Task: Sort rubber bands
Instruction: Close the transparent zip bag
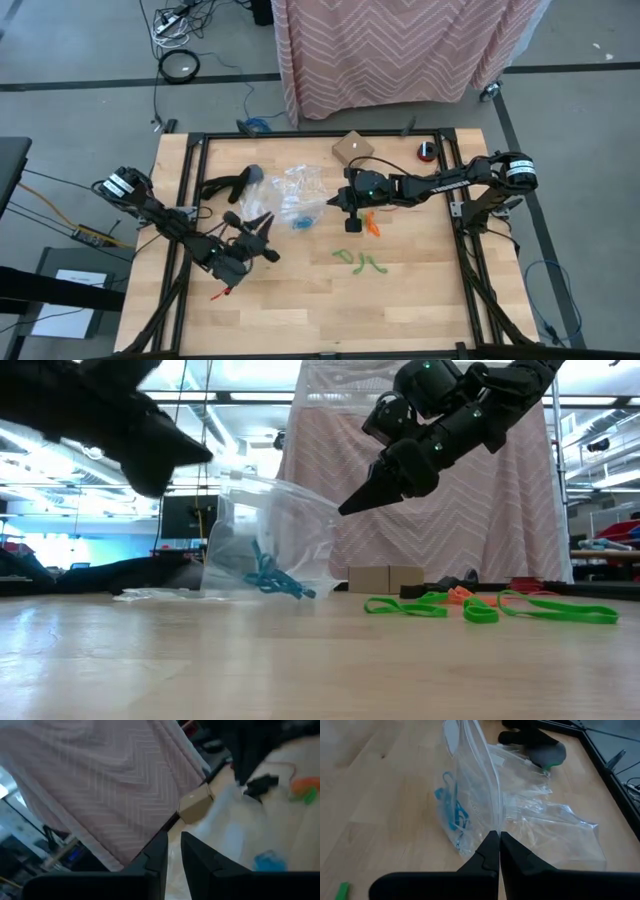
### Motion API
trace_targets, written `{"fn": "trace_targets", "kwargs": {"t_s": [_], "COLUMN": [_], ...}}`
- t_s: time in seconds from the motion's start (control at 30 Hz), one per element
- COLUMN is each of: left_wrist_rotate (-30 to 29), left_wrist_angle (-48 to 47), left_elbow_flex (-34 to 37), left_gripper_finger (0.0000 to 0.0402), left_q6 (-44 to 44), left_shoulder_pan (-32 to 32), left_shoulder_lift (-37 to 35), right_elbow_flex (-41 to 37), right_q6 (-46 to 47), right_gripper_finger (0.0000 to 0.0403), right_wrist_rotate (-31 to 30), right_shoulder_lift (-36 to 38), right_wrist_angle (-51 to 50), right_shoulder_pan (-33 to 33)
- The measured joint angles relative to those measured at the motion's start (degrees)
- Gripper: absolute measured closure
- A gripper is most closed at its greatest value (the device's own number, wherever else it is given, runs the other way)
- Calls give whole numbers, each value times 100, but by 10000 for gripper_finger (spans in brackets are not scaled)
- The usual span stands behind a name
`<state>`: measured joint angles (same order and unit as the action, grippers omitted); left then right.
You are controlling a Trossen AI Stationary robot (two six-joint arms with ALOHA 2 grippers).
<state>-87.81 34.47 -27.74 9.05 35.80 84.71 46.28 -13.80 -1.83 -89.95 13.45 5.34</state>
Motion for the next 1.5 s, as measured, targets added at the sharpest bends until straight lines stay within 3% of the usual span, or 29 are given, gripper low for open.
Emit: {"fn": "trace_targets", "kwargs": {"t_s": [0.3,0.5,0.67,1.07,1.17,1.33,1.5], "left_wrist_rotate": [1773,2574,3423,3662,3720,4391,4485], "left_wrist_angle": [37,360,388,630,635,648,921], "left_elbow_flex": [1197,1672,1691,1685,1685,1685,1682], "left_gripper_finger": [341,338,305,163,151,149,149], "left_q6": [-2288,-2448,-2234,-2136,-2309,-2896,-2873], "left_shoulder_pan": [10,-187,-571,-919,-998,-1193,-1310], "left_shoulder_lift": [-1770,-2230,-2214,-2201,-2149,-2061,-1901], "right_elbow_flex": [0,0,0,0,0,0,0], "right_q6": [-2,-2,7,4,4,-2,-22], "right_gripper_finger": [403,403,403,403,403,403,403], "right_wrist_rotate": [2,43,155,200,201,201,201], "right_shoulder_lift": [0,0,0,0,0,0,0], "right_wrist_angle": [11,69,129,144,149,151,151], "right_shoulder_pan": [-2,-2,-2,-2,-2,-2,-2]}}
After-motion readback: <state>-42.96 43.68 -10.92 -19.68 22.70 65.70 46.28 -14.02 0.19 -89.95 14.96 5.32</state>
